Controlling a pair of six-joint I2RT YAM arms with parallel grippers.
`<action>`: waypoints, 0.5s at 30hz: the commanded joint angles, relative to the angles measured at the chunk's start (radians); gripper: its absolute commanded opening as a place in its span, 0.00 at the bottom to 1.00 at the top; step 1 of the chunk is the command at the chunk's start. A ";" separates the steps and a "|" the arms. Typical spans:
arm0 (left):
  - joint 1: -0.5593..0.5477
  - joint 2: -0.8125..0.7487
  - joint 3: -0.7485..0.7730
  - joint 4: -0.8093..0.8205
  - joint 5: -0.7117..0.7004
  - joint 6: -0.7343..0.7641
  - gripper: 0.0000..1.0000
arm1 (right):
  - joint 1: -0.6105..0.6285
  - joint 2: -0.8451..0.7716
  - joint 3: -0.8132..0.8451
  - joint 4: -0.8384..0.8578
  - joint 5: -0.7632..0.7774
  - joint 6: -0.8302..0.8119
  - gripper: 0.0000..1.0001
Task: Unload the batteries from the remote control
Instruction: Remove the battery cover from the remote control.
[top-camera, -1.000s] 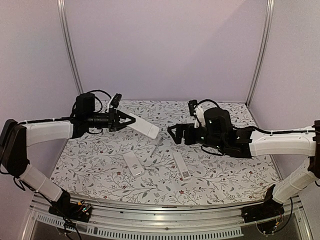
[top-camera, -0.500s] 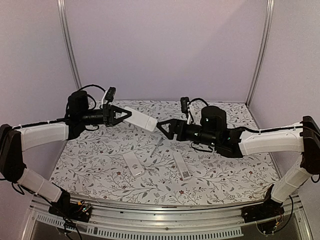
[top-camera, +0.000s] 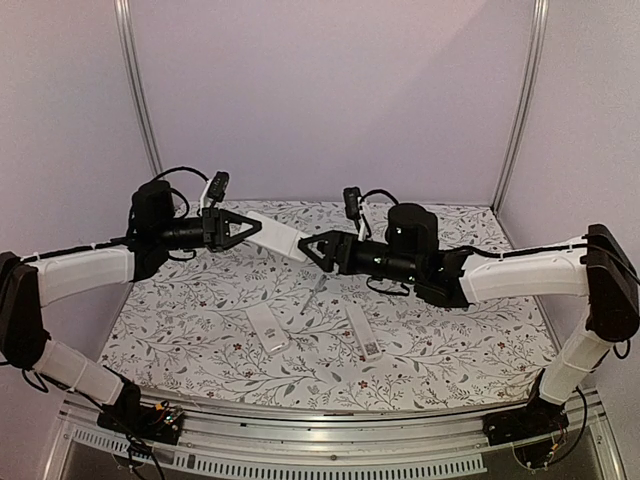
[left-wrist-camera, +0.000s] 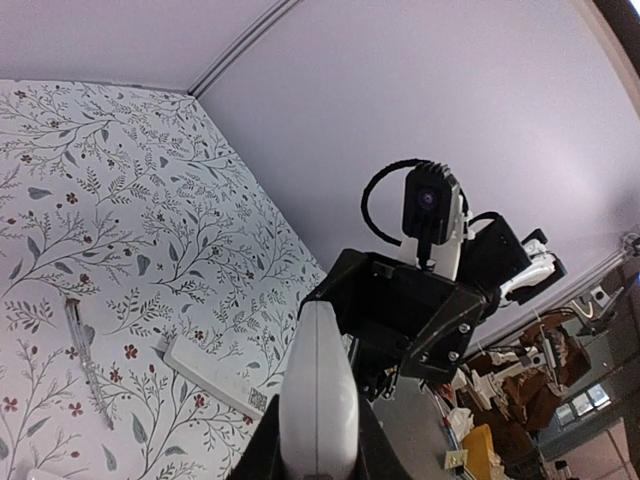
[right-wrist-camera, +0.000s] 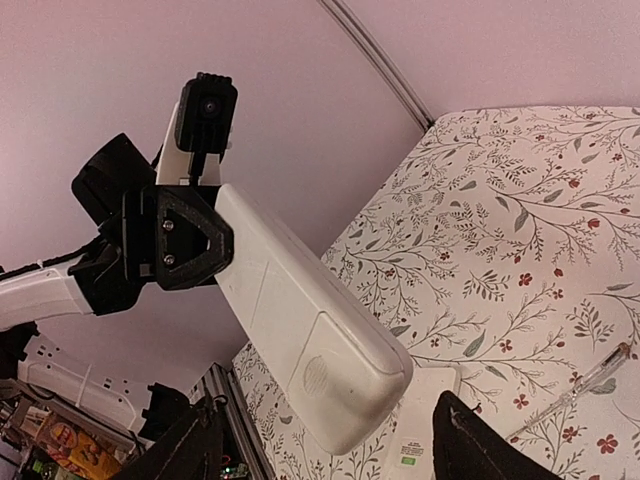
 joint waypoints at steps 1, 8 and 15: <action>0.012 -0.024 -0.010 0.037 0.010 0.015 0.00 | 0.002 0.032 0.029 0.016 -0.032 -0.004 0.70; 0.009 -0.023 -0.013 0.039 0.010 0.019 0.00 | -0.001 0.053 0.048 0.016 -0.026 -0.007 0.62; 0.008 -0.025 -0.014 0.042 0.014 0.025 0.00 | -0.010 0.070 0.061 0.020 -0.026 0.001 0.56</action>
